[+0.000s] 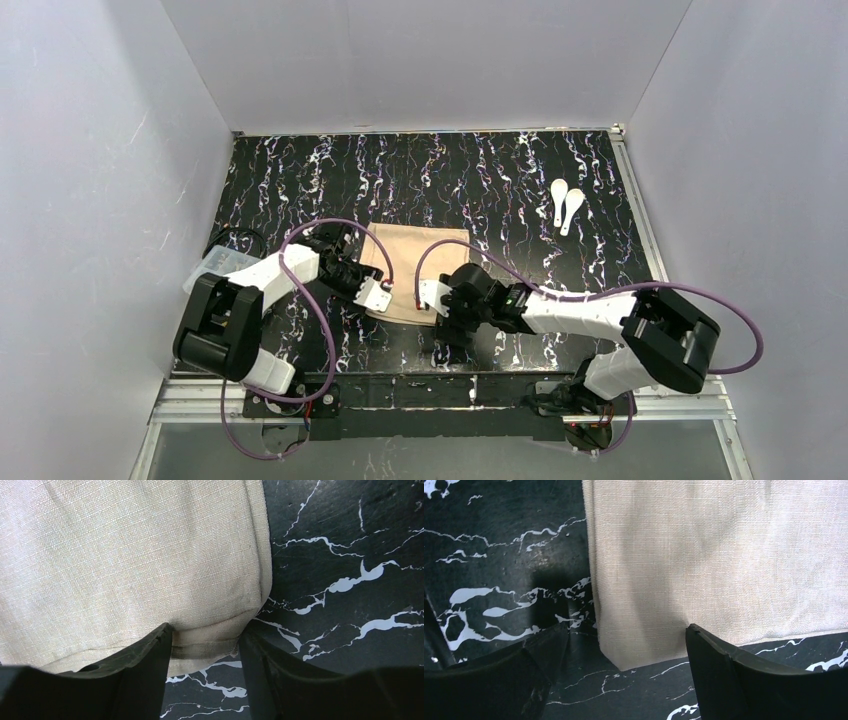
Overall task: Fold the napkin into a case and place the utensils inside
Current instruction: Pick up the lower triangle-folded napkin from the center of the board, then fold the lower triangle-folded napkin at the center of the board.
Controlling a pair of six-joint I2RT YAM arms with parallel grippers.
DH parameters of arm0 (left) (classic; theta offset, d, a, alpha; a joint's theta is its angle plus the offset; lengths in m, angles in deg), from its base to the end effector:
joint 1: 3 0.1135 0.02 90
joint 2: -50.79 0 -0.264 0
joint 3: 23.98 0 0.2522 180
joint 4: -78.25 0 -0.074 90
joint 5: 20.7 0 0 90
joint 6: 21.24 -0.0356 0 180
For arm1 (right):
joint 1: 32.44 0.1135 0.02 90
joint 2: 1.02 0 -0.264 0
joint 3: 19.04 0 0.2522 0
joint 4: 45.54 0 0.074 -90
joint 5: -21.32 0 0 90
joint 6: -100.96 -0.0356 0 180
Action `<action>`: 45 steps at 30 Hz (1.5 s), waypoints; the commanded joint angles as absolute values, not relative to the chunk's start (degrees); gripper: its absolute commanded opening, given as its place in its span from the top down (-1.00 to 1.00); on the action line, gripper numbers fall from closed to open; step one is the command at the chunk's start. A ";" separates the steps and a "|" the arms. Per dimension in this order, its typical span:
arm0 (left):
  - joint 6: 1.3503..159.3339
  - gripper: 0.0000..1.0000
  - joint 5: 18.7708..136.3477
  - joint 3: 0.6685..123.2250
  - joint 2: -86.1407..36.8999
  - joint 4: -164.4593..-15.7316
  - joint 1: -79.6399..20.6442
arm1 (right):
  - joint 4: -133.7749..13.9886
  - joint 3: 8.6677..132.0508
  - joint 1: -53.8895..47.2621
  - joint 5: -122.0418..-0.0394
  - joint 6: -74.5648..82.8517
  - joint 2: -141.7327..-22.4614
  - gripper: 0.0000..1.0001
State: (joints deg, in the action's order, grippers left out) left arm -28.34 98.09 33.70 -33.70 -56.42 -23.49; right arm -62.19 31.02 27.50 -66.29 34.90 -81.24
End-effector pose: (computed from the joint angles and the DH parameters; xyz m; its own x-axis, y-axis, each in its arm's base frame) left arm 0.2301 -0.1043 0.1624 0.5519 0.7222 -0.4170 0.8297 -0.4257 0.3610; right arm 0.1331 0.2329 0.1671 0.0229 -0.7698 -0.6379 -0.9516 0.1788 -0.2499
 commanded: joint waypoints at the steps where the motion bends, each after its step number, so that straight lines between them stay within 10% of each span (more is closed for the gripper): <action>1: -29.15 0.10 94.13 33.39 -37.70 -55.59 -24.03 | -60.91 32.13 25.65 -66.53 34.37 -83.73 -0.86; 8: -25.64 0.88 93.28 36.85 -40.45 -55.15 -24.27 | -62.85 35.45 23.57 -64.19 30.57 -88.14 -0.22; 22: -16.27 1.00 95.88 43.27 -41.13 -48.76 -22.82 | -69.84 42.78 22.09 -56.67 21.55 -90.52 0.56; 45: -3.38 1.00 105.43 57.41 -47.47 -23.44 -20.10 | -64.42 39.59 9.17 -29.51 -0.42 -86.28 0.87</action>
